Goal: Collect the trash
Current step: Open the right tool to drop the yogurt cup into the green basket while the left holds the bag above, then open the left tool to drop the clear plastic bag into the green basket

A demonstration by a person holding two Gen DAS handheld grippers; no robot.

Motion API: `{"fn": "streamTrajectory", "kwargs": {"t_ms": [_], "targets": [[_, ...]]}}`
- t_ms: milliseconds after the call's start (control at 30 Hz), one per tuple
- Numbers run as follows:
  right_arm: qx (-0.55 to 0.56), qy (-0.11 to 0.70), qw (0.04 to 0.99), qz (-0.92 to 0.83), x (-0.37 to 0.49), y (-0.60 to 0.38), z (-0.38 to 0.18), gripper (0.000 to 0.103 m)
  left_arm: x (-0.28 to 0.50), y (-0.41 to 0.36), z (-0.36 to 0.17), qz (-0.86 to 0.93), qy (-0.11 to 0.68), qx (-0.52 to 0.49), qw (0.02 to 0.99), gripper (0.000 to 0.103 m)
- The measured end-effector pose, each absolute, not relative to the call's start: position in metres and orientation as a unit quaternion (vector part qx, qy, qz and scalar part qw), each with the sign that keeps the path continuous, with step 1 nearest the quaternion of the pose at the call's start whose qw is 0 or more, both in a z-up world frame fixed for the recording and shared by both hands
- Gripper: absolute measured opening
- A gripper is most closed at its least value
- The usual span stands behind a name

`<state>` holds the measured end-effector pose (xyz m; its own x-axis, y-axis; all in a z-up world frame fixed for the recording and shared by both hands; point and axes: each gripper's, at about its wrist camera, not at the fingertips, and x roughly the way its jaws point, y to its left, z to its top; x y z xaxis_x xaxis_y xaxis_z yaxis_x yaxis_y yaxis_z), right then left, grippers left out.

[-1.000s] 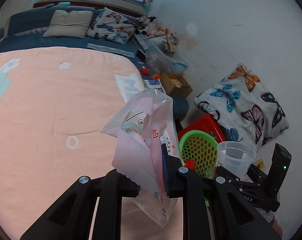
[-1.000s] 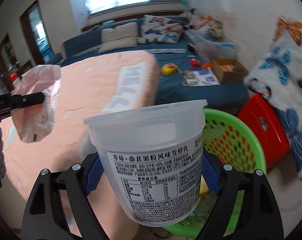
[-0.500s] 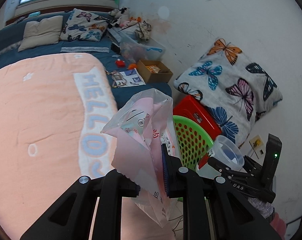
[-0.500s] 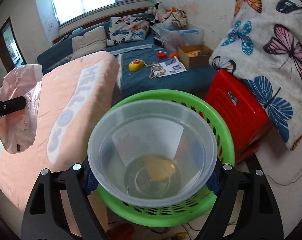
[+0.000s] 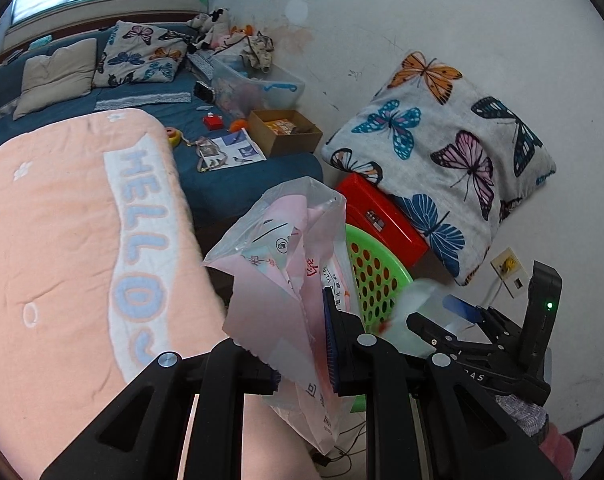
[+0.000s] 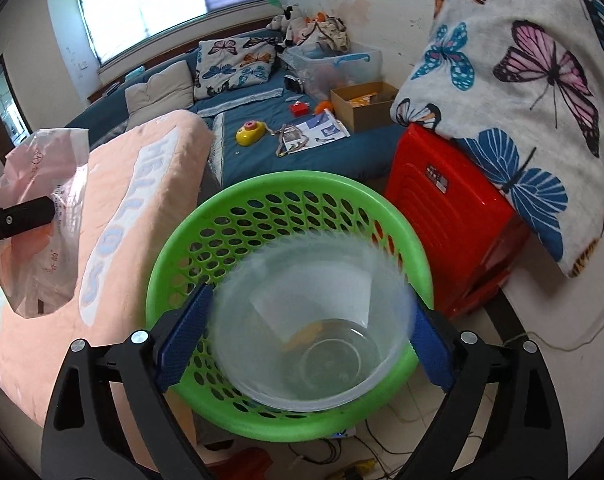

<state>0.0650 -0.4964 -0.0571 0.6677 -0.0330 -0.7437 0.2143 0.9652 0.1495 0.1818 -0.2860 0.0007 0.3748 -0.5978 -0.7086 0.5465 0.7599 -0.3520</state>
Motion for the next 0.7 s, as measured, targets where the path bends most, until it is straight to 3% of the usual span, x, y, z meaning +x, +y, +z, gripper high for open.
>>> {"fn": "streamTrajectory", "kwargs": {"t_ms": [700], "targets": [[0.142,0.367,0.916,-0.073,0.022,-0.501,-0.043,0.093,0.175,-0.330,-0.019,-0.355,0.453,0.010,0.818,0.017]]}}
